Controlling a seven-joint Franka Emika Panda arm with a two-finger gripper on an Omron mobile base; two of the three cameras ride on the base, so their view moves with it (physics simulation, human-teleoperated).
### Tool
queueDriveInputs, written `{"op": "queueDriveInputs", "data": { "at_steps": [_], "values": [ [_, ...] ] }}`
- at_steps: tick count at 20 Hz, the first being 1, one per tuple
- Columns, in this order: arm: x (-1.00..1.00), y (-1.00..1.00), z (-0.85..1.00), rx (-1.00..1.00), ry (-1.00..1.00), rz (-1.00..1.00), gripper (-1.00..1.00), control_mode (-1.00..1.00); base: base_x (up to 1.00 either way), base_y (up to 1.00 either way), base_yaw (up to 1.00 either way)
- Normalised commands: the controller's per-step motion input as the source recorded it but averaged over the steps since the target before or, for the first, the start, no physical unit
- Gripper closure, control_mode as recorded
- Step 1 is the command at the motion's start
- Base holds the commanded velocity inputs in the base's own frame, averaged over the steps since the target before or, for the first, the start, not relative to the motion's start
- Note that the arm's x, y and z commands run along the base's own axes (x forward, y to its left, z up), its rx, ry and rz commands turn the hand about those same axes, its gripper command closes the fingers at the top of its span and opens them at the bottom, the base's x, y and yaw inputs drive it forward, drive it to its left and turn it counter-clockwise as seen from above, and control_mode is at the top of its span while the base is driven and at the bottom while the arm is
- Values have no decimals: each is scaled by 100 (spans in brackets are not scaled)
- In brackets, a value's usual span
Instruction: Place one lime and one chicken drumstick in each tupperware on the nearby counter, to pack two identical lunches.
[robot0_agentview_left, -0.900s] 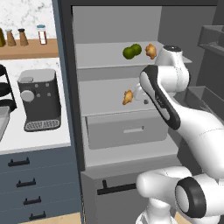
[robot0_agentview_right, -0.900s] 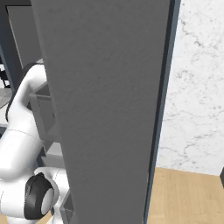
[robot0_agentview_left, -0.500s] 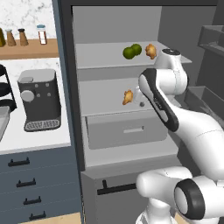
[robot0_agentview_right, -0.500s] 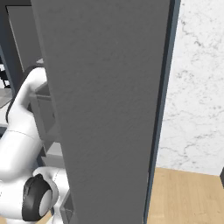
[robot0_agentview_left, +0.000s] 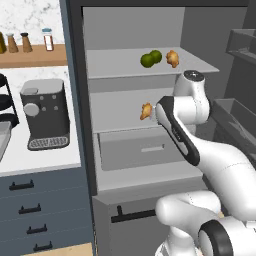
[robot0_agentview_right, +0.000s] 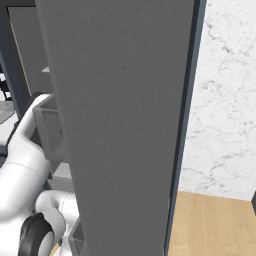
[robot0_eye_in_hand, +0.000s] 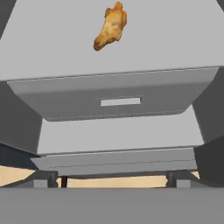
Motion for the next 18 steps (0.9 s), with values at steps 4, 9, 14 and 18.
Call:
{"op": "queueDriveInputs", "data": {
  "at_steps": [4, 9, 14, 18],
  "values": [
    [36, 4, -1, 4, -5, -11, -100, -100, 0, 0, 0],
    [42, 8, -19, 4, -4, -8, -100, -100, 0, 0, 0],
    [41, 5, -28, 0, -3, -4, -100, -100, 0, 0, 0],
    [55, 0, -21, 0, -1, -2, -100, -100, 0, 0, 0]
  ]
}}
